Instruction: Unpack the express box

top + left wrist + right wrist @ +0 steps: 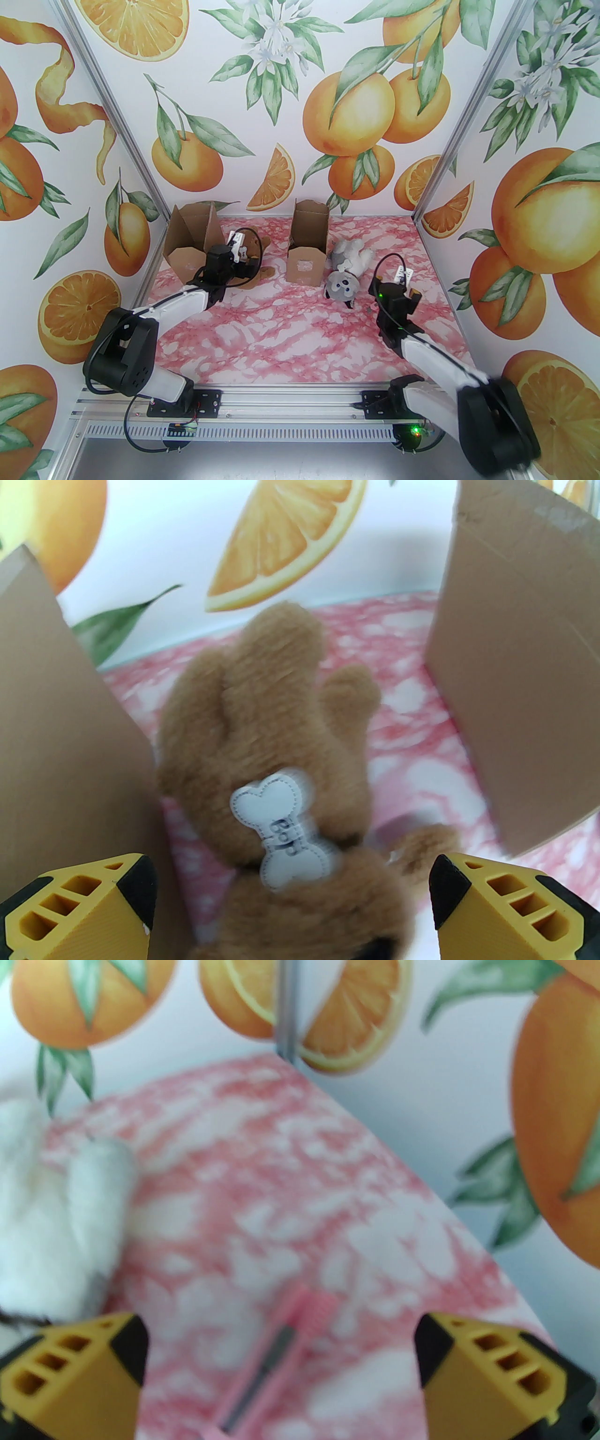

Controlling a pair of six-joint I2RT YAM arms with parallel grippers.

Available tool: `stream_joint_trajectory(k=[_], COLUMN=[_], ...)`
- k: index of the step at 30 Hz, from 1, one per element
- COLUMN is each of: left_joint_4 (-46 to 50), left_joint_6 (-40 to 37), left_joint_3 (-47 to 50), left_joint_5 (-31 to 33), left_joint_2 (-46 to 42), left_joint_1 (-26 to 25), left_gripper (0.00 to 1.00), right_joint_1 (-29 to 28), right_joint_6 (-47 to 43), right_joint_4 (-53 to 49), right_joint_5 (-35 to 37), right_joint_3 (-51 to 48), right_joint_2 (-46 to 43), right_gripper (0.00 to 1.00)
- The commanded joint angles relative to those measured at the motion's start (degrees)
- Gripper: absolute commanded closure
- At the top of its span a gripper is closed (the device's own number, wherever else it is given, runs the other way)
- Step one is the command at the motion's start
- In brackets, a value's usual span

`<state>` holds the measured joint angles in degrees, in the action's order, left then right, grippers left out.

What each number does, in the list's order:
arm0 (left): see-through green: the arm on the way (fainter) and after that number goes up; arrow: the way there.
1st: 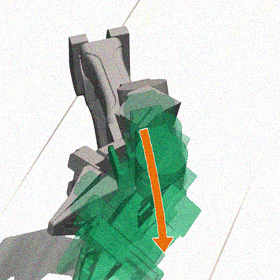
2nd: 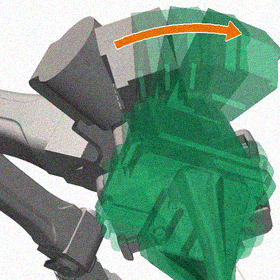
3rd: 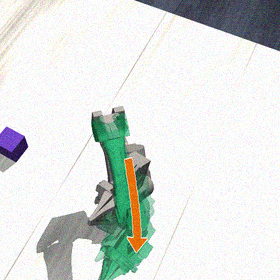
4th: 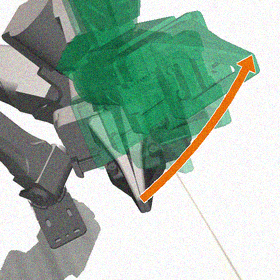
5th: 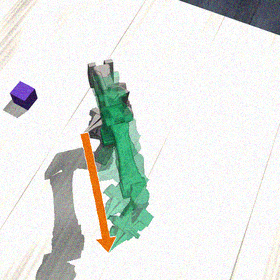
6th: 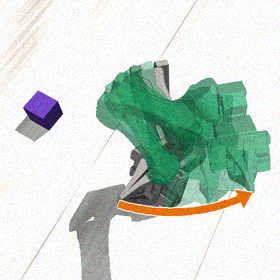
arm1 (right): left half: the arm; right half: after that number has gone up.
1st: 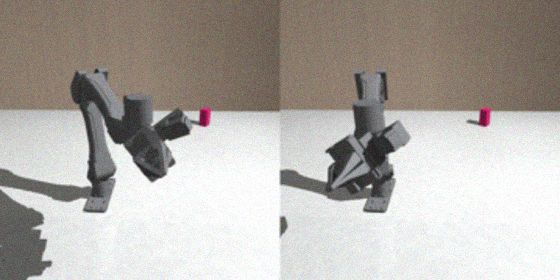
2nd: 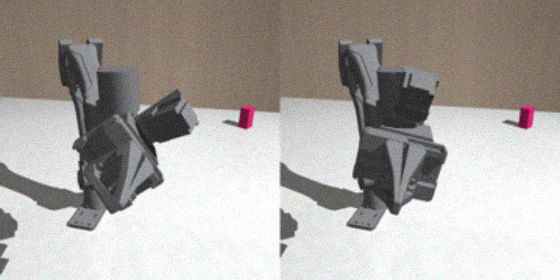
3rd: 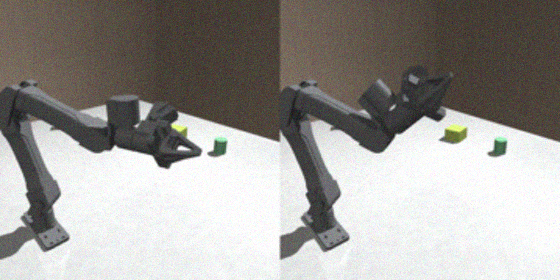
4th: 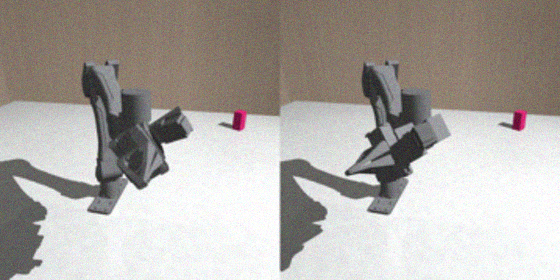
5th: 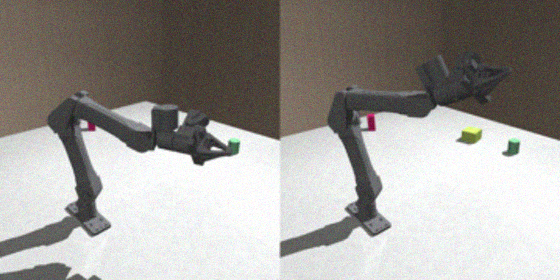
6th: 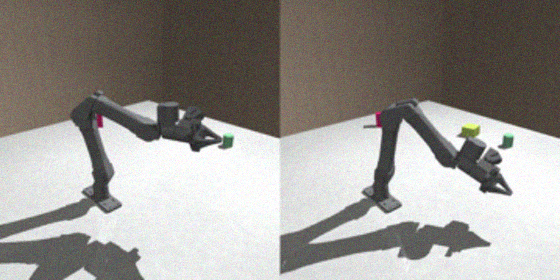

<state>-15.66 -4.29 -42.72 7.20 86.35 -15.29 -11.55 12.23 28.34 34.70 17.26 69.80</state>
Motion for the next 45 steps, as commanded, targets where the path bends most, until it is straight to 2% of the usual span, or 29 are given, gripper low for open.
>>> stream_joint_trajectory(k=[1,3,6,7,9,12,13,16,18,21,27,45], left_joint_4=[-6.0,-8.2,-16.1,-20.9,-22.7,-29.9,-32.8,-36.6,-39.9,-39.4,-38.7,-38.3], left_joint_6=[-5.4,-7.8,-6.9,-6.4,-4.6,-4.1,-4.6,-4.7,-4.1,-3.6,-3.6,-3.1], left_joint_3=[2.6,4.5,10.1,12.4,13.0,15.4,16.2,17.7,18.5,18.3,18.0,17.8], left_joint_5=[-0.7,-1.1,-6.2,-8.1,-10.2,-13.5,-14.6,-15.1,-14.9,-15.6,-15.6,-13.6], left_joint_2=[-1.4,-1.8,-2.8,-2.4,-0.9,2.9,4.7,6.6,8.1,8.0,7.9,7.9], left_joint_1=[4.6,6.1,10.1,11.3,13.2,14.6,14.6,14.7,15.0,15.5,15.4,15.5], left_gripper=[0.00,0.00,0.00,0.00,0.00,0.00,0.00,0.00,0.00,0.00,0.00,0.00], right_joint_1=[1.4,1.9,2.0,1.8,1.5,1.9,1.9,1.3,0.9,0.1,0.9,1.7], right_joint_6=[-5.2,-7.1,-9.4,-9.5,-10.2,-9.9,-10.8,-10.8,-11.6,-12.3,-10.3,-9.7], right_joint_4=[19.6,23.1,37.6,36.5,44.2,36.9,37.5,33.1,36.8,39.9,32.3,30.7], right_joint_5=[-4.2,-7.4,-10.1,-11.6,-9.6,-12.9,-14.0,-12.8,-12.2,-11.5,-9.7,-10.9], right_joint_3=[-1.1,-0.5,-2.1,-2.4,-3.4,-2.2,-1.5,0.4,-0.8,-2.1,1.4,2.2], right_joint_2=[4.9,8.0,17.5,18.2,21.7,18.9,19.9,19.4,20.3,20.6,20.0,20.0], right_gripper=[0.00,0.00,0.00,0.00,0.00,0.00,0.00,0.00,0.00,0.00,0.00,0.00])
